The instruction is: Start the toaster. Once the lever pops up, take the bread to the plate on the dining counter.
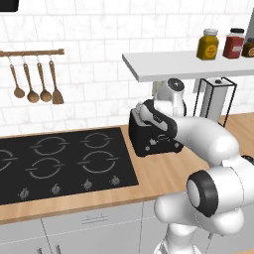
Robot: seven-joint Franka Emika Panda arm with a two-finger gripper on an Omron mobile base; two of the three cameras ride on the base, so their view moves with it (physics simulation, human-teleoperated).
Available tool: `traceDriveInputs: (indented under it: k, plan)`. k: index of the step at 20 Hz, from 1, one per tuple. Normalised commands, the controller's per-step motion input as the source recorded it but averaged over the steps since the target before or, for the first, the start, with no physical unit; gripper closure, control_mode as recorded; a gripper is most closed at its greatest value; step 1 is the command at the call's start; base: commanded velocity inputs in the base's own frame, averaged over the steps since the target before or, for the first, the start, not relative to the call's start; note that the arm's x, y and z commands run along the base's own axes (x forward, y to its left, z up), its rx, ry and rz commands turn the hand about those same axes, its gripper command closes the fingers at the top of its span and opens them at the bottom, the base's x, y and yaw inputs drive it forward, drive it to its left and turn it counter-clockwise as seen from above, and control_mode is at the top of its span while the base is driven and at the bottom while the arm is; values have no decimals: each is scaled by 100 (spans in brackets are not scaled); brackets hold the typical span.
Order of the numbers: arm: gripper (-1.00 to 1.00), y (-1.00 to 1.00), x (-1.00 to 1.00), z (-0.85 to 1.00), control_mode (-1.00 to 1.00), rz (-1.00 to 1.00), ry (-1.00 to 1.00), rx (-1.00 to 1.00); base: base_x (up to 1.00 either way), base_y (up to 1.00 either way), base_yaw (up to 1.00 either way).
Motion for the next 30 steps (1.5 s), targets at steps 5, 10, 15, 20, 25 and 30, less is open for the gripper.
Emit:
traceDriveInputs:
  k: [5, 10, 15, 20, 25, 30]
  plan:
    - [-100, 0, 0, 0, -100, 0, 0, 0, 0, 0, 0]
    - [-100, 0, 0, 0, -100, 0, 0, 0, 0, 0, 0]
    - [-100, 0, 0, 0, -100, 0, 0, 0, 0, 0, 0]
    - [-100, 0, 0, 0, -100, 0, 0, 0, 0, 0, 0]
    - [-100, 0, 0, 0, -100, 0, 0, 0, 0, 0, 0]
    - [-100, 0, 0, 0, -100, 0, 0, 0, 0, 0, 0]
